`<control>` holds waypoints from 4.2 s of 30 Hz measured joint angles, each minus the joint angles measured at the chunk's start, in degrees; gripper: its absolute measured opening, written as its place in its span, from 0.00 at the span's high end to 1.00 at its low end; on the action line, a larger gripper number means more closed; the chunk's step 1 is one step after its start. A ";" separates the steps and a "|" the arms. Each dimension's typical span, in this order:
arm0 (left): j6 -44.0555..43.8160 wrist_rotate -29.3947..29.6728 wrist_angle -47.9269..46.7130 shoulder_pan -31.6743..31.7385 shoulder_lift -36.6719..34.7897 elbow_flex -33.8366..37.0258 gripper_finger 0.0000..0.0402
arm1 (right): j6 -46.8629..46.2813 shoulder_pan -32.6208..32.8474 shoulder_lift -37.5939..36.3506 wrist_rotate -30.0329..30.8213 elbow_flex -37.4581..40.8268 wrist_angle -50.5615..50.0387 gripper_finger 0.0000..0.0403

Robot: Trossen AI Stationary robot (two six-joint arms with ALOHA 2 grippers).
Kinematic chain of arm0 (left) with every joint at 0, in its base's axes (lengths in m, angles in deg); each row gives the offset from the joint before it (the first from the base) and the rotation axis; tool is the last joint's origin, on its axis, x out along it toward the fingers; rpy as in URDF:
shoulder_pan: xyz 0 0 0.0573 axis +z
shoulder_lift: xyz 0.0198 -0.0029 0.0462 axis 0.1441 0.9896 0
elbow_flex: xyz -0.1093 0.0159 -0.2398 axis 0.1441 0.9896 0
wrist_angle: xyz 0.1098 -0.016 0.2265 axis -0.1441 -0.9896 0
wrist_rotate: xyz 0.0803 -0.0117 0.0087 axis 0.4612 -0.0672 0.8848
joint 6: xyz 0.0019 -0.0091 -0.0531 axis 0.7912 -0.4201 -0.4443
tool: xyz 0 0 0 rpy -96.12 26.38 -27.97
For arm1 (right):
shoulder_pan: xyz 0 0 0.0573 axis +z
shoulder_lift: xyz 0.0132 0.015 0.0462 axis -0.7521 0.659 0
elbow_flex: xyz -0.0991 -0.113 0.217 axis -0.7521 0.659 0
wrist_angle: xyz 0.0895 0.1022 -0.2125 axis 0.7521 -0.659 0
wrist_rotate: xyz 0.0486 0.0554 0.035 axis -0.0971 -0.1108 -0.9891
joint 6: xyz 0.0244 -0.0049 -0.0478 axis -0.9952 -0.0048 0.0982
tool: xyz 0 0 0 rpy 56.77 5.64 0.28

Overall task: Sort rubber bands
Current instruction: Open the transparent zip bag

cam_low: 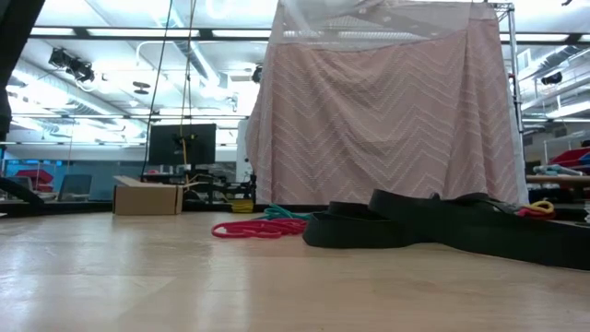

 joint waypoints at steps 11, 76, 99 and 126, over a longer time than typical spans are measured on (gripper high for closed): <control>-30.28 -15.86 -19.32 -0.65 -7.55 -0.04 1.00 | 0.07 -4.59 -0.43 -20.63 0.00 -0.04 0.52; -63.51 -60.20 -17.43 6.20 0.58 -0.04 1.00 | 44.94 11.61 -0.17 1.47 -20.17 -66.24 0.69; -68.03 -71.48 -15.52 8.03 0.55 -0.04 1.00 | 49.06 11.62 0.02 11.23 -20.17 -63.62 0.84; -69.57 -62.99 -10.26 9.08 -5.19 -0.04 1.00 | 58.86 21.10 0.00 33.61 -20.15 -60.62 0.74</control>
